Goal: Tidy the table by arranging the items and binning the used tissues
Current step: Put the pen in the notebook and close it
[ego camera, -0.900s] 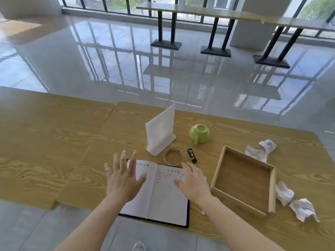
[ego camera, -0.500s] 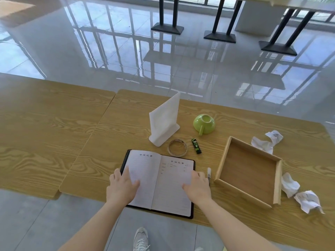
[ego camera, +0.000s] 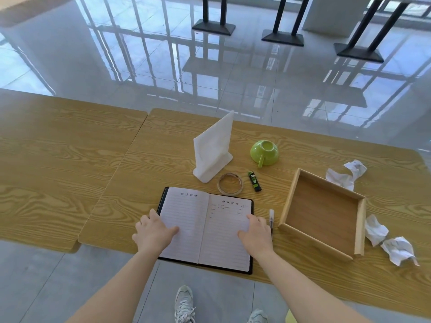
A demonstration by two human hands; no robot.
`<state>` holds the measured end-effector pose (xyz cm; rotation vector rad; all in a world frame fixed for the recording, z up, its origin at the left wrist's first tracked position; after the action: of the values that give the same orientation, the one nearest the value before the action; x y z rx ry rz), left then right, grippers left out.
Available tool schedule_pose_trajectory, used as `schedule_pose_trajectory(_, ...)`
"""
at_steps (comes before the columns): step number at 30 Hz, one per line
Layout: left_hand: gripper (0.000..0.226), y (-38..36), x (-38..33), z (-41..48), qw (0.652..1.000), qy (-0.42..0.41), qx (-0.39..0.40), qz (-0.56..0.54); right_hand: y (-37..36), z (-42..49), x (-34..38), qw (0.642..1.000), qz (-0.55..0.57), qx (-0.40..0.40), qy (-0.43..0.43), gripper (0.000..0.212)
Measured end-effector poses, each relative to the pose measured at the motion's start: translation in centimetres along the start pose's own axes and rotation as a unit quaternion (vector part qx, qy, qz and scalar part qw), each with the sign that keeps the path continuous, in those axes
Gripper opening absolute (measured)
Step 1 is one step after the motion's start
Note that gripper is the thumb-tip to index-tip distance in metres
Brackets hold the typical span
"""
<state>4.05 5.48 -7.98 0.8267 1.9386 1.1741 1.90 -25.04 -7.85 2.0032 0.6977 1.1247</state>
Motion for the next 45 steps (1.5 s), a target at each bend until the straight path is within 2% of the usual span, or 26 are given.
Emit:
schedule_pose_trajectory(2, 0.081, 0.4, 0.5, 0.3, 0.999, 0.011, -0.002, -0.031, 0.0, 0.0, 0.0, 1.000, 0.008, -0.001, -0.001, 0.062)
schedule_pose_trajectory(4, 0.058, 1.0, 0.5, 0.3, 0.996, -0.013, -0.010, -0.087, 0.1, 0.0, -0.1, 1.000, 0.015, -0.001, -0.001, 0.061)
schedule_pose_trajectory(6, 0.047, 2.1, 0.4, -0.1, 0.989, -0.041, -0.032, -0.140, 0.1, 0.0, -0.2, 1.000, 0.014, -0.002, 0.002, 0.061)
schedule_pose_trajectory(10, 0.052, 4.7, -0.7, -1.6, 0.973, -0.112, -0.080, -0.184, 0.2, 0.0, -0.4, 1.000, 0.015, -0.001, 0.004, 0.061)
schedule_pose_trajectory(13, 0.050, 6.1, -2.2, -3.5, 0.959, -0.169, -0.086, -0.212, 0.3, 0.1, -0.6, 1.000, 0.020, -0.002, 0.005, 0.060)
schedule_pose_trajectory(21, 0.066, 5.4, -7.4, -10.0, 0.921, -0.269, -0.022, -0.280, 1.3, 0.7, -1.5, 0.998, 0.058, 0.022, 0.015, 0.054)
schedule_pose_trajectory(25, 0.065, 3.5, -10.1, -12.4, 0.919, -0.320, -0.028, -0.227, 2.5, 0.9, -2.4, 0.993, 0.117, -0.001, 0.006, 0.040)
schedule_pose_trajectory(27, 0.060, 2.9, -11.4, -13.4, 0.918, -0.335, -0.042, -0.208, 3.0, 1.1, -2.6, 0.982, 0.188, -0.005, -0.010, 0.029)
schedule_pose_trajectory(30, 0.053, 1.6, -13.3, -14.8, 0.918, -0.361, -0.043, -0.160, 3.4, 1.3, -2.1, 0.933, 0.356, 0.025, -0.046, 0.023)
schedule_pose_trajectory(33, 0.048, -0.1, -14.6, -15.6, 0.930, -0.355, -0.033, -0.086, 4.2, 1.5, -0.8, 0.893, 0.447, 0.045, -0.044, 0.021)
schedule_pose_trajectory(35, 0.049, -1.1, -15.2, -16.1, 0.936, -0.350, -0.033, -0.037, 4.8, 1.8, -0.3, 0.899, 0.435, 0.042, -0.017, 0.023)
schedule_pose_trajectory(39, 0.048, -2.5, -15.7, -16.7, 0.936, -0.349, -0.042, 0.018, 5.3, 2.2, -0.8, 0.949, 0.313, 0.017, 0.017, 0.036)
schedule_pose_trajectory(45, 0.043, -4.8, -16.4, -17.0, 0.934, -0.351, -0.035, 0.062, 5.1, 2.8, -2.0, 0.972, 0.237, 0.006, 0.001, 0.035)
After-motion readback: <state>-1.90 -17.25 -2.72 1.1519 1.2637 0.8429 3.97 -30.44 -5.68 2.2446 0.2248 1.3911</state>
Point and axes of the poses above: each hand's wrist, its own z-axis towards the middle knuckle, its own y-axis out of the back of the hand, x = y × z, the point moved 6 cm from there along z, towards the middle knuckle, and after that the axes turned 9 degrees about -x, right-handed, at the moved point
